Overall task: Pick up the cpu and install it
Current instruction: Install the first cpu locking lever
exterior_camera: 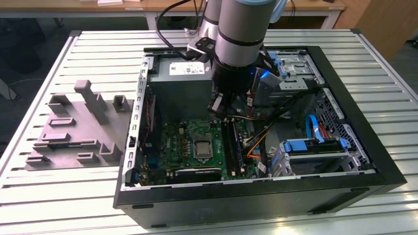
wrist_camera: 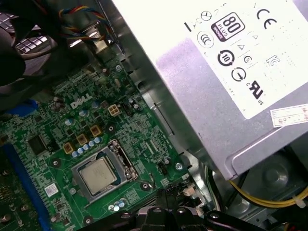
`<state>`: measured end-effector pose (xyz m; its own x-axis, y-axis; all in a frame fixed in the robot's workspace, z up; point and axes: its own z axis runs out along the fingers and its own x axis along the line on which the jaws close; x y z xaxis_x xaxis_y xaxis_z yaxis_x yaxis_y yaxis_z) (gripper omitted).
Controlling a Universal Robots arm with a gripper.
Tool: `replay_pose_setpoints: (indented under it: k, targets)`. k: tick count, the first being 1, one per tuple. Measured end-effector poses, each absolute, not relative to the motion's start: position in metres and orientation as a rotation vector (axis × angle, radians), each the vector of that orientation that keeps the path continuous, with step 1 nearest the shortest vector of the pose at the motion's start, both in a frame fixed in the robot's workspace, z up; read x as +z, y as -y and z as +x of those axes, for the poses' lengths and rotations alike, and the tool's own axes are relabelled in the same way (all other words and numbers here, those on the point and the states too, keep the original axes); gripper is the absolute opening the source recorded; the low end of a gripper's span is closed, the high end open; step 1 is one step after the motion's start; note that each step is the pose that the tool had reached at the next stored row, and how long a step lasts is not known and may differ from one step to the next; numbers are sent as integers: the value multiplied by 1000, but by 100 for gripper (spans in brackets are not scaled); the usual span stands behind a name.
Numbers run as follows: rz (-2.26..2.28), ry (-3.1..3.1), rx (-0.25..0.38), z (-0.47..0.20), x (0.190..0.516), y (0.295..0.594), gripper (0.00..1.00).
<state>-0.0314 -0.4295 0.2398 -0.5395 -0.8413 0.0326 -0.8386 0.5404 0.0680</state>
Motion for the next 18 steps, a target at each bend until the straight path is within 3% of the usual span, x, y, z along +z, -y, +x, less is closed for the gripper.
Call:
replay_pose_setpoints:
  k: [18]
  targets:
    - [1479, 2705, -76, -34, 237, 427, 11]
